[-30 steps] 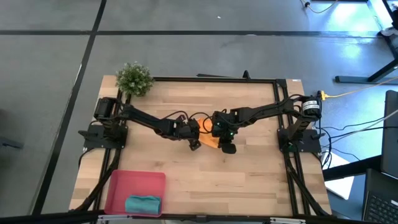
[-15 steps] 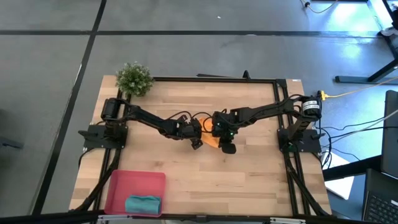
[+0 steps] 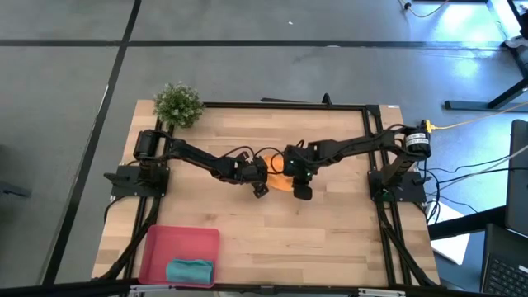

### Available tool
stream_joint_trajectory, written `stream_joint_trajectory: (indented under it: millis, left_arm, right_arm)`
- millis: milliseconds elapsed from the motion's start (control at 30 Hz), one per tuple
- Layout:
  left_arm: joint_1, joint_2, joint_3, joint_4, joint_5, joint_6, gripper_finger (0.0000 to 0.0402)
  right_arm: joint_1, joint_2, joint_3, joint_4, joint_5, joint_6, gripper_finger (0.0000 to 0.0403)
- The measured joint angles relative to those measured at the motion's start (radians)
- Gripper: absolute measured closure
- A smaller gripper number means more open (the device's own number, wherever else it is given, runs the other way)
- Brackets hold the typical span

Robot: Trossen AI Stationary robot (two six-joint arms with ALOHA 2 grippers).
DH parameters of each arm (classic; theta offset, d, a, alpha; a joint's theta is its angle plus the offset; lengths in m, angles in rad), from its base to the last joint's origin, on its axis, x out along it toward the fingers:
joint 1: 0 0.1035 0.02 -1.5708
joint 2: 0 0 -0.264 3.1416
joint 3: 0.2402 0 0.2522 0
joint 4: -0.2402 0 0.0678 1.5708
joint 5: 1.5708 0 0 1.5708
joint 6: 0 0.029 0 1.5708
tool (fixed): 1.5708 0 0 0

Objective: Roll microfiber towels into tight, uniform cylinder then place into a basket
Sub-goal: Roll the orange microfiber towel

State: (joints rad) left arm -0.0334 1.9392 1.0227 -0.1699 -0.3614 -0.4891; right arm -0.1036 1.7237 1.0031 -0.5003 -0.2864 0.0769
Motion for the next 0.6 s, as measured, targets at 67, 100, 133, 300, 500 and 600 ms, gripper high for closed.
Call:
stream_joint_trajectory:
  millis: [67, 100, 133, 300, 500, 600]
  left_arm:
    - [0.0, 0.0, -0.001, 0.0, 0.007, 0.002, 0.0401]
    - [0.0, 0.0, -0.001, 0.0, 0.01, 0.002, 0.0401]
    - [0.0, 0.0, -0.001, 0.0, 0.011, 0.002, 0.0401]
    - [0.0, 0.0, -0.001, -0.001, 0.016, 0.003, 0.0401]
    - [0.0, 0.0, -0.002, -0.002, 0.02, 0.003, 0.0401]
    - [0.0, 0.0, -0.002, -0.002, 0.019, 0.003, 0.0401]
  right_arm:
    - [-0.008, 0.0, 0.0, 0.002, 0.009, 0.021, 0.04]
    - [-0.014, 0.0, 0.0, 0.005, 0.013, 0.026, 0.04]
    - [-0.021, 0.0, 0.0, 0.008, 0.018, 0.029, 0.04]
    - [-0.051, 0.0, 0.0, 0.007, 0.09, 0.055, 0.04]
    - [-0.081, 0.003, -0.007, -0.011, 0.094, 0.053, 0.04]
    - [-0.091, 0.003, -0.027, -0.008, 0.094, 0.053, 0.04]
